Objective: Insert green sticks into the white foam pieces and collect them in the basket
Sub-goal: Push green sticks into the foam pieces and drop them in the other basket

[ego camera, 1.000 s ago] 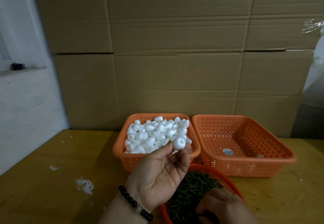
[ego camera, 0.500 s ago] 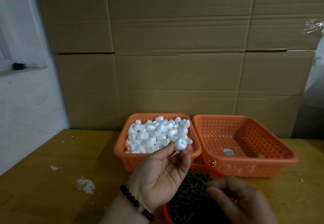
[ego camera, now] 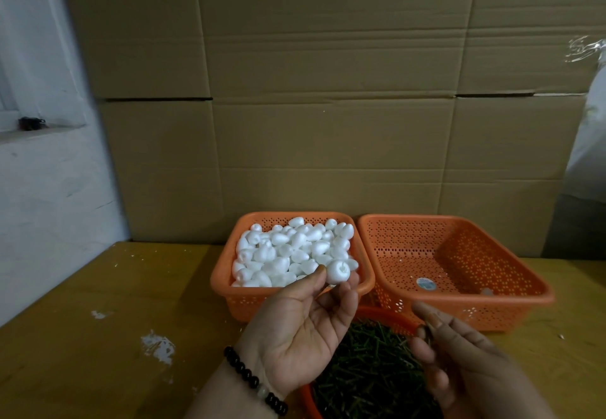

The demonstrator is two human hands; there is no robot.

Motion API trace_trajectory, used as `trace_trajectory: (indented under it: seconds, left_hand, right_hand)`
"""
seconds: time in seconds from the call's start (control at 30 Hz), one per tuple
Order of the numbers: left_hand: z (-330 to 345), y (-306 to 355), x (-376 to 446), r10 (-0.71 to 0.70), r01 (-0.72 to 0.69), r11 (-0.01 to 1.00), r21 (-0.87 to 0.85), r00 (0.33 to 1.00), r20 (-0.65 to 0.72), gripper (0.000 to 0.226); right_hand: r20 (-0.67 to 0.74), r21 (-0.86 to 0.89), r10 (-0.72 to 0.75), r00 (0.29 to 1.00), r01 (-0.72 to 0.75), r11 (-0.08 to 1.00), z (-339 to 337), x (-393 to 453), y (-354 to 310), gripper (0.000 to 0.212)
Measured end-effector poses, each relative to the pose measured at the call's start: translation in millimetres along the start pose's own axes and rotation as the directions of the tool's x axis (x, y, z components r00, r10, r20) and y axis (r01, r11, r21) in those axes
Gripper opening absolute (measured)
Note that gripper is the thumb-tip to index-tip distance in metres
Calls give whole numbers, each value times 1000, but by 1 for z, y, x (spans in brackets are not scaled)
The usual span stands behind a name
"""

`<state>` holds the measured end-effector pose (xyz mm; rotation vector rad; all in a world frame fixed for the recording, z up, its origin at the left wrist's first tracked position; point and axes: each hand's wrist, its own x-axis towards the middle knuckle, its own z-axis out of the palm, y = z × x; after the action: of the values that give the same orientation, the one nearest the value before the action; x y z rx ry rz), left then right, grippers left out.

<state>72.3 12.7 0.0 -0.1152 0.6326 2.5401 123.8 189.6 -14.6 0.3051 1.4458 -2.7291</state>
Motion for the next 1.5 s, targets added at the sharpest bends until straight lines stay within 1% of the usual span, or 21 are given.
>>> trace_trajectory:
  seconds: [0.1,0.17,0.23,0.33,0.43,0.5,0.57,0.67,0.77,0.83,0.9,0.97,1.07,1.17,1.33,1.4,1.47,1.5]
  left_hand:
    - [1,1,-2,-12,12,1000,1,1000,10,28]
    - [0,1,-2,-17,17,1000,-9,1000,10,30]
    - [1,1,-2,-16,16,1000,-11,1000,6,30]
    - [3,0,-2,-3,3,1000,17,1000,0,27]
    - [2,0,-2,1,-1,1000,7,1000,-9,30]
    - [1,0,-2,5,-5,1000,7,1000,-8,33]
    - [1,0,-2,14,-14,1000,18,1000,-15,33]
    - [1,0,-1,16,-15,1000,25,1000,-10,30]
    - [1,0,-1,18,-18,999,38,1000,-4,26]
    - [1,-1,-1,25,-25,998,52,1000,-5,24]
    - [2,-2,-1,38,-37,997,75,999,-10,23]
    - [2,-3,-1,55,-54,994,92,998,-16,24]
    - [2,-3,-2,61,-60,989,132,998,-7,25]
    - [3,-3,-3,67,-66,989,130,998,-4,23]
    - [4,-6,-4,70,-72,986,153,997,18,22]
    - [4,-7,-5,67,-71,982,176,997,32,20]
    - [5,-8,-5,70,-77,980,185,997,40,21]
    - [5,-8,-5,71,-79,979,189,996,45,21]
  right_hand:
    - [-18,29,26,999,-26,999,-2,6,1,35]
    - [-35,40,34,999,-33,999,-2,8,1,32]
    - [-47,45,10,999,-7,999,-3,8,2,27]
    - [-44,2,-24,999,25,1000,-5,9,3,27]
    - [-41,-44,0,999,-2,999,-6,8,3,26]
    - [-44,-75,-35,998,31,997,-6,7,2,26]
    - [-36,-155,-99,994,92,984,-6,5,0,29]
    - [-13,-310,-190,982,177,934,-7,4,0,24]
    - [37,-457,-289,957,273,846,-7,2,2,8]
    - [75,-541,-354,932,336,771,-8,0,5,13]
    - [108,-582,-390,914,376,721,-9,-1,8,19]
    - [113,-582,-400,909,387,715,-10,-2,9,24]
    - [95,-527,-404,910,391,755,-9,-3,10,25]
    - [96,-483,-410,907,402,778,-8,-3,8,23]
    - [146,-420,-457,877,473,774,-4,1,-6,14]
    - [180,-451,-494,850,518,727,0,2,-13,14]
    - [212,-527,-546,811,565,635,4,2,-18,15]
    - [231,-568,-574,786,587,576,7,2,-20,13]
